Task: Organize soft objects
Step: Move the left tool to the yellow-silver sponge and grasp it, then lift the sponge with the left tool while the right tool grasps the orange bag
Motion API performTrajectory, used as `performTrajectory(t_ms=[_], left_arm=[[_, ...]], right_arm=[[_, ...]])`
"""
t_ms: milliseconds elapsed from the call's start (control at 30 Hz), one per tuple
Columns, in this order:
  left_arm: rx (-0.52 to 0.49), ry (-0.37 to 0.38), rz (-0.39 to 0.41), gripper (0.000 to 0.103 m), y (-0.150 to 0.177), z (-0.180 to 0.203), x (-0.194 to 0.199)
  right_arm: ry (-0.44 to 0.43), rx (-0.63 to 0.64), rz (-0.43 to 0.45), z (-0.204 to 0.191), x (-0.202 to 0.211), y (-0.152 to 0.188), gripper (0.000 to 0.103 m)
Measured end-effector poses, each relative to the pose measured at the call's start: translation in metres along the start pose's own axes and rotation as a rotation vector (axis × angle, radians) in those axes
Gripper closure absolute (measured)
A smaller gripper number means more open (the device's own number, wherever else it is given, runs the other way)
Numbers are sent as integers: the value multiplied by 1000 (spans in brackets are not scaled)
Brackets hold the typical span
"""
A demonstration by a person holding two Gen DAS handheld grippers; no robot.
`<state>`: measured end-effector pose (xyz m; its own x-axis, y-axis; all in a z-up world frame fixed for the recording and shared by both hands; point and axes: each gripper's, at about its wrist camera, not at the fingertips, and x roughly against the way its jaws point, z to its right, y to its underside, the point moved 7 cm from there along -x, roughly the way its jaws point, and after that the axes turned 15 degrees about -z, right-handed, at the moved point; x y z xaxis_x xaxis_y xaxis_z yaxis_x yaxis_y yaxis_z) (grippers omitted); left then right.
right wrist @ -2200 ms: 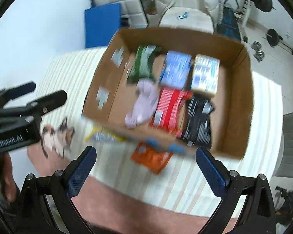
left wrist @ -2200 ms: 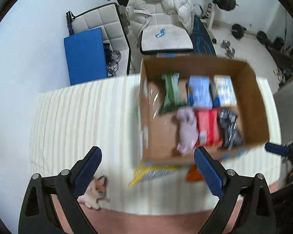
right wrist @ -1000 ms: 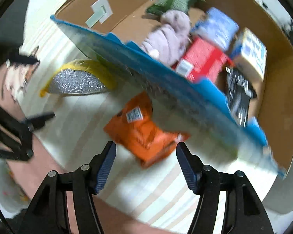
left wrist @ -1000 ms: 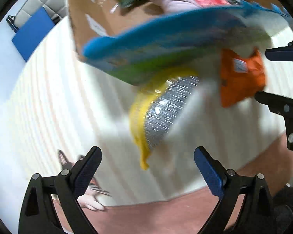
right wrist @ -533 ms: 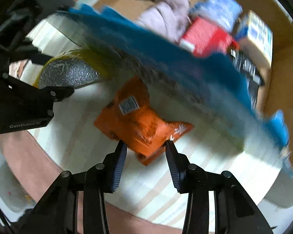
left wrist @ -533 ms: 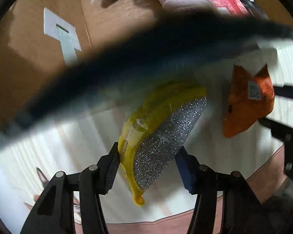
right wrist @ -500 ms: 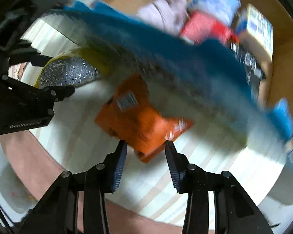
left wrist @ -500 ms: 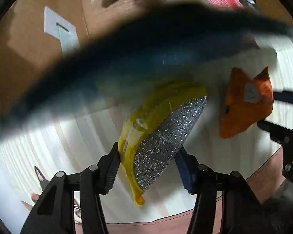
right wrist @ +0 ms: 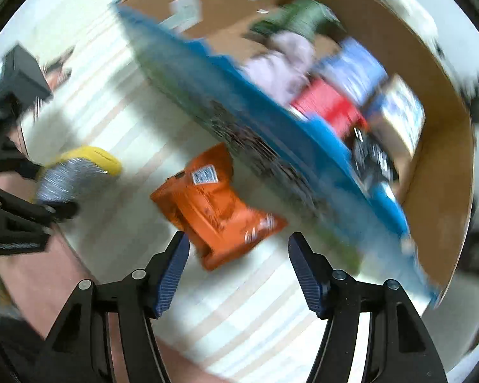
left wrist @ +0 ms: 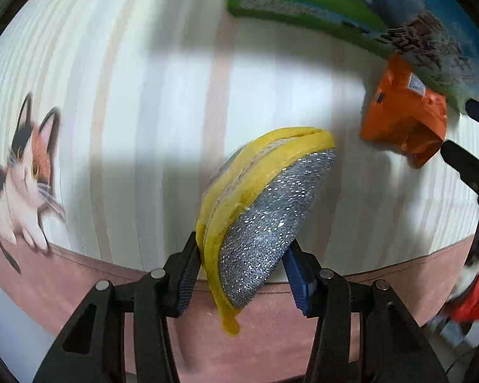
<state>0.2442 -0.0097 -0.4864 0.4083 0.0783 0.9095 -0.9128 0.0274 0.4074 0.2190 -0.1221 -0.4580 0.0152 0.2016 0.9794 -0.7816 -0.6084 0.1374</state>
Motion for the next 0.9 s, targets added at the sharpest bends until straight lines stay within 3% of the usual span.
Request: performTrajectory(t_ms=[33,100,167,200,267,367,433,467,567,700,767,800,900], left_arm=[[15,7,-4,56,3,-1,-1],[49,41,-3,56,2,-3,3],[78,65,-3,56,2,-8,5],[88,71,0,56,4,-18,5],[112,82,4,56,10,-26,2],[138,91,14,54,34,-49,0],[153,95,16,54,45,-55,0],[157,104,20,54,51,-72,-1],[181,126,36,53,56,-75,2],[197,127,36,44,62,-76,3],[196,119,31,41,64,-78,4],[196,110,30,41,66,-78,4],[193,103,30,41,67,-78,5]], right_arm=[[38,32,-9,-1,-7,-4,36],[10,37,-35,-4,-21,-11,36],[-92,-1,-77,-6,-32,-10,38],[-170,-10,-91,-12,-33,-10,43],[-363,-23,-132,-26,-30,-4,44],[-482,-45,-133,-29,-17,2,43],[-451,-72,-113,-32,-3,5,42],[-394,-70,-80,-26,4,4,39],[-204,-10,2,-29,22,-10,34],[-38,96,10,-37,16,-54,34],[-2,131,-11,-48,6,-67,36],[-11,141,-27,-51,2,-70,53],[-65,110,-78,-52,-3,-69,57]])
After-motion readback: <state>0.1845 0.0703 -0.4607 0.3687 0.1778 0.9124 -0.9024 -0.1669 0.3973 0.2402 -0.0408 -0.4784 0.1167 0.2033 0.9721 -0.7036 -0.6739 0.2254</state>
